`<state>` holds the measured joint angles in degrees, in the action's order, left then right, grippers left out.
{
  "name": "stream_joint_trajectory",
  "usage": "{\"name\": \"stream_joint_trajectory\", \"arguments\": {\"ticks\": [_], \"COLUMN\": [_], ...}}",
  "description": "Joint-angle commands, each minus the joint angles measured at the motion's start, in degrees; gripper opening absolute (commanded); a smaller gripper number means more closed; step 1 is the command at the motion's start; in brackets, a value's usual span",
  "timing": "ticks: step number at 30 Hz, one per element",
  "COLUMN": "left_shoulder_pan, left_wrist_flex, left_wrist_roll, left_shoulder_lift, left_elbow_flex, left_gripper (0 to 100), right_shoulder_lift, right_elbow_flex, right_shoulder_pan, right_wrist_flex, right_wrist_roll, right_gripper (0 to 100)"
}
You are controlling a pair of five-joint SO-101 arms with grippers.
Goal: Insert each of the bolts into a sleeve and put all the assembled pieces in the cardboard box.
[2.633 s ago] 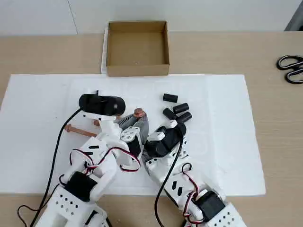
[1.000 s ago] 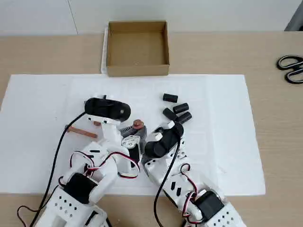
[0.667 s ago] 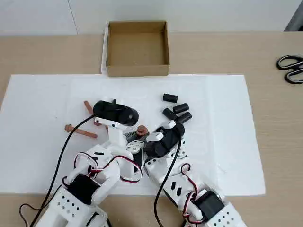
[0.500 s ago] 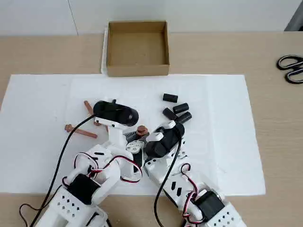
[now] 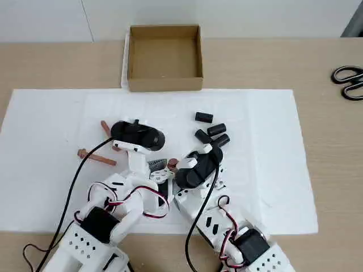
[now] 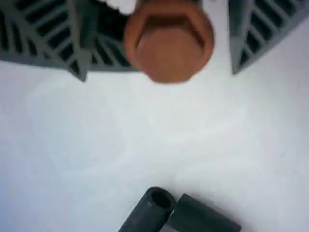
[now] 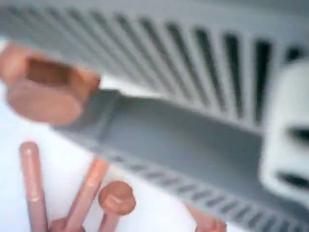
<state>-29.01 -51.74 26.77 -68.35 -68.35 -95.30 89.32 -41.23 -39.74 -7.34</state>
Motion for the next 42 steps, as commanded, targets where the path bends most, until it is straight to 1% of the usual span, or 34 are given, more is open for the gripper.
{"name": "stream_joint_trajectory", "arguments": {"ticks": [1, 4, 9, 11, 13, 17, 21, 25, 29, 36, 42], "left_shoulder_pan": [2.0, 3.9, 9.8, 12.4, 14.3, 19.6, 24.4, 25.9, 26.2, 26.2, 26.2], "left_wrist_flex": [-3.1, -6.9, -15.6, -18.0, -19.5, -21.0, -20.9, -20.7, -20.7, -20.7, -20.8], "left_wrist_roll": [-0.4, -0.4, -0.7, -0.7, -0.7, -0.7, -0.7, -0.8, -0.8, -0.8, -0.8], "left_shoulder_lift": [-0.1, -0.1, -0.1, -0.1, -0.1, -0.1, -0.1, -0.1, -0.1, -0.1, -0.1], "left_elbow_flex": [5.6, 8.3, 13.3, 14.3, 14.5, 14.5, 14.5, 14.5, 14.5, 14.2, 14.1], "left_gripper": [18, 18, 18, 18, 18, 18, 18, 18, 18, 18, 18], "right_shoulder_lift": [-0.9, -0.9, -0.3, -0.3, -0.3, -0.3, 3.1, 16.0, 35.6, 71.6, 95.8], "right_elbow_flex": [-0.7, -0.7, -0.5, -0.6, -1.2, -5.1, -12.4, -23.8, -39.4, -66.3, -87.5], "right_shoulder_pan": [0.0, 1.5, 11.3, 14.2, 16.8, 22.9, 23.9, 24.6, 26.4, 26.8, 26.8], "right_wrist_flex": [1.5, 1.5, 0.2, -2.9, -6.4, -11.3, -14.2, -14.0, -10.2, 4.3, 18.4], "right_wrist_roll": [-0.2, -0.2, 0.1, 2.7, 5.7, 6.9, 8.7, 10.1, 10.3, 9.8, 9.8], "right_gripper": [0.4, 0.4, 0.4, 0.4, 0.4, 0.4, 0.4, 0.4, 0.4, 0.4, 0.4]}}
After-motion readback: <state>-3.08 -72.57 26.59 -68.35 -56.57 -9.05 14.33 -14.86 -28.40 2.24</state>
